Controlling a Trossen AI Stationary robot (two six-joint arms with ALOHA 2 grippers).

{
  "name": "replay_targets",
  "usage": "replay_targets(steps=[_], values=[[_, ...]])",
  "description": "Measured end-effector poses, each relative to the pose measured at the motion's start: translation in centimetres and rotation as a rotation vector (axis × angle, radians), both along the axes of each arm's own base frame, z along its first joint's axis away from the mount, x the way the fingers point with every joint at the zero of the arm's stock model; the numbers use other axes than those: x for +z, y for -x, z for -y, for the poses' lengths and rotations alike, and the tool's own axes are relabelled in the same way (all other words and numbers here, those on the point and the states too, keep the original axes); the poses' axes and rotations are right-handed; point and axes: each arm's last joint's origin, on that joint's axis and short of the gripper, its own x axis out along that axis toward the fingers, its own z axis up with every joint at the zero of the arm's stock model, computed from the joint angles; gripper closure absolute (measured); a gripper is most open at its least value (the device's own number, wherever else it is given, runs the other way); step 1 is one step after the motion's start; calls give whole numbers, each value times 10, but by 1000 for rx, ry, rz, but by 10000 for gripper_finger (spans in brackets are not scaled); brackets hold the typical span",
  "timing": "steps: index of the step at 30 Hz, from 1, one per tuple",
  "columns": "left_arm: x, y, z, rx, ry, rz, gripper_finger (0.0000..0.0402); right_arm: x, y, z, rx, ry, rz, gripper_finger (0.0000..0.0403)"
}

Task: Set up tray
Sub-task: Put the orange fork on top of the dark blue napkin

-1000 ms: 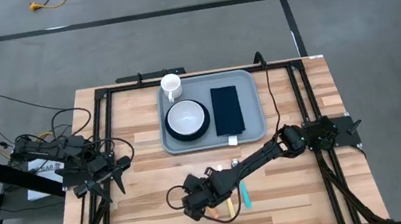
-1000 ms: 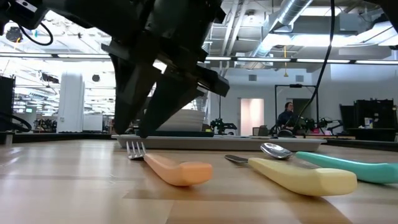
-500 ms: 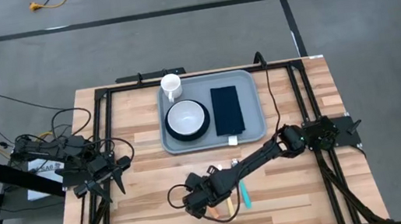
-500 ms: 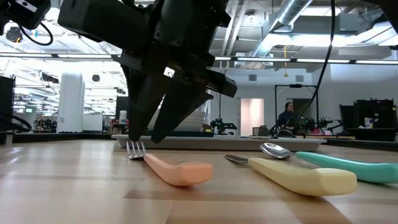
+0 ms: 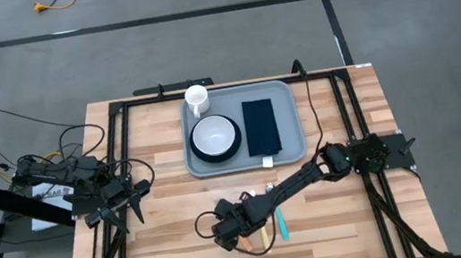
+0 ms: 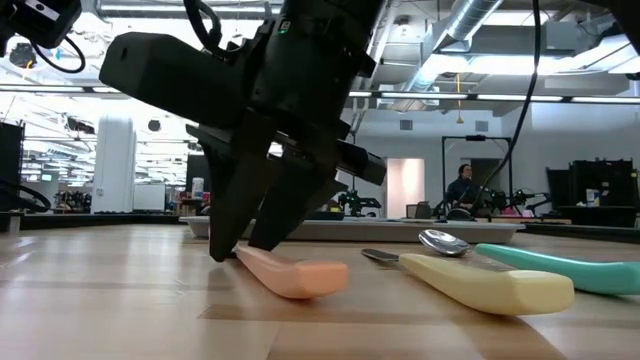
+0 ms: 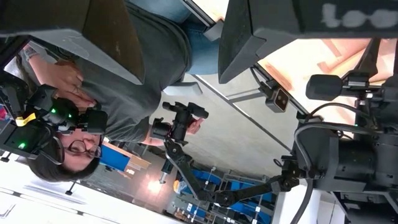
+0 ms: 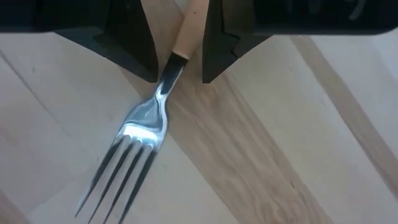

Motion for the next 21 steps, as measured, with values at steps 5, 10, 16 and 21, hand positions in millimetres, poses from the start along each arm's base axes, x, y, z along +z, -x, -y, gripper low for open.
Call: replay_targets(steps=[5, 10, 16, 21], values=[[0, 0, 0, 0, 0, 0, 209, 0, -2, 5, -16, -12, 2, 282], [0, 0, 0, 0, 1, 0, 209, 0, -4, 9, -32, -24, 2, 285], [0, 0, 0, 0, 1, 0, 209, 0, -4, 11, -50, -32, 1, 291], [0, 0, 0, 0, 1, 0, 209, 0, -4, 11, -72, -44, 1, 304]])
